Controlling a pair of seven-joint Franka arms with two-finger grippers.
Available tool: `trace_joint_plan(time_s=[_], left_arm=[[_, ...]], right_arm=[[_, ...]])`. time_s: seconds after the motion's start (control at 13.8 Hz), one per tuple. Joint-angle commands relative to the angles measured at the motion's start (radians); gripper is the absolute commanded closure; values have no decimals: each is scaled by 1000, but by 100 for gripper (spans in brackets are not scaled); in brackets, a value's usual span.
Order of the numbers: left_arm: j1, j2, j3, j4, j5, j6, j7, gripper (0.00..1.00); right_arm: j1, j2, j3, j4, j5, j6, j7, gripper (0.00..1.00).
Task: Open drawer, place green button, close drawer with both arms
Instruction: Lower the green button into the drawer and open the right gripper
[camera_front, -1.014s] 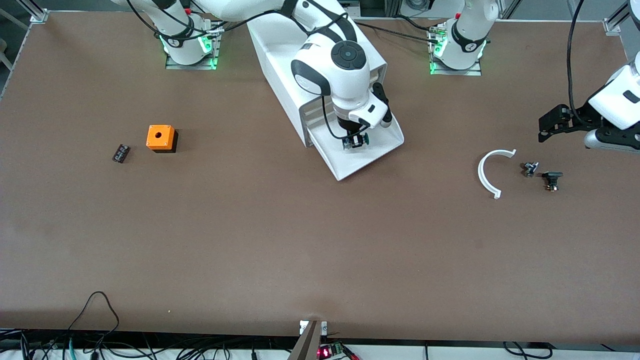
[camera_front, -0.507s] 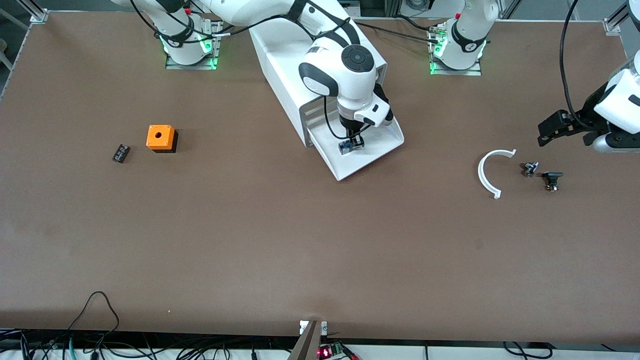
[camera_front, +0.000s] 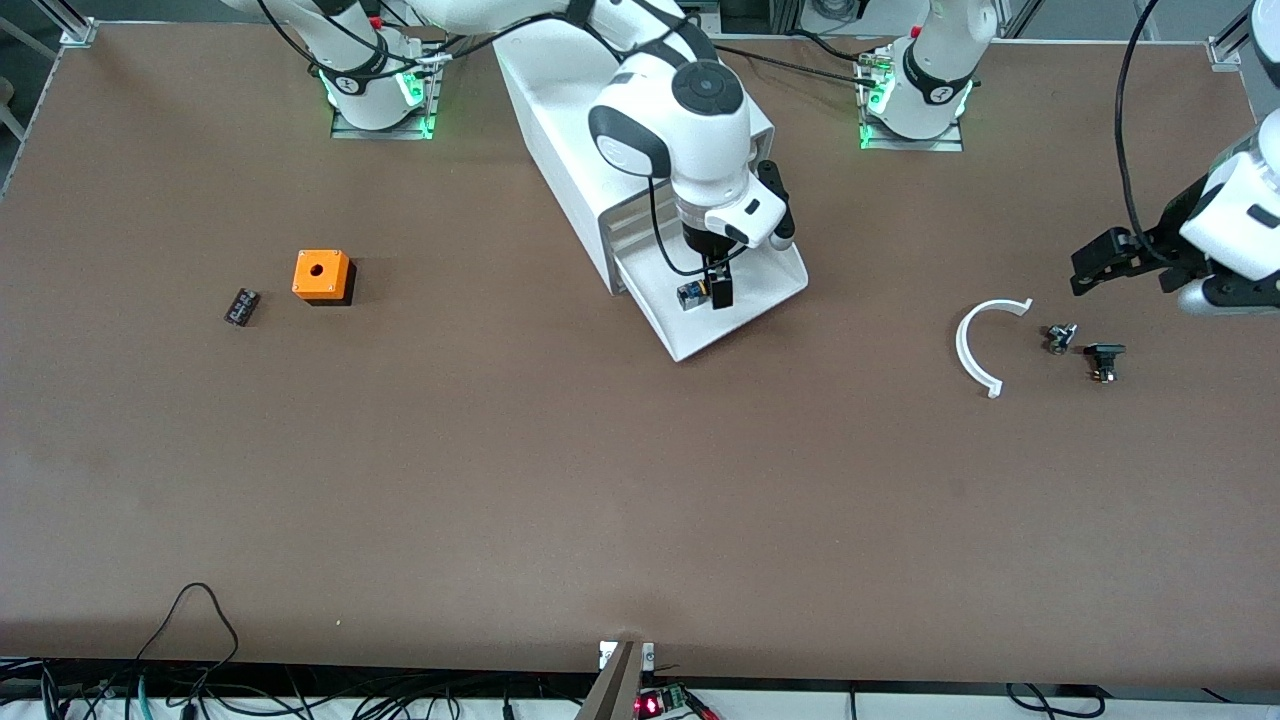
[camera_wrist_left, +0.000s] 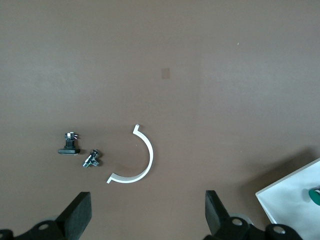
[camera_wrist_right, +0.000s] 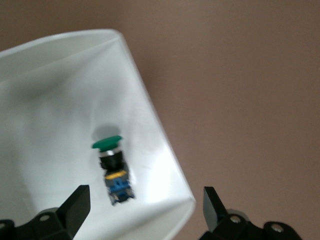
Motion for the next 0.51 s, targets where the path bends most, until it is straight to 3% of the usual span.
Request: trace_joint_plan(time_s=[0.0, 0.22, 0.43], left_arm=[[-12, 22, 1, -26, 5, 41, -8, 0], [-65, 41, -10, -102, 5, 155, -76, 0], [-93, 61, -42, -259, 3, 365, -234, 0]], right_arm=[[-69, -88, 7, 24, -8, -8, 65, 0], [-161, -167, 2, 20, -9, -11, 301, 0], [-265, -237, -1, -44, -6, -22, 561, 0]])
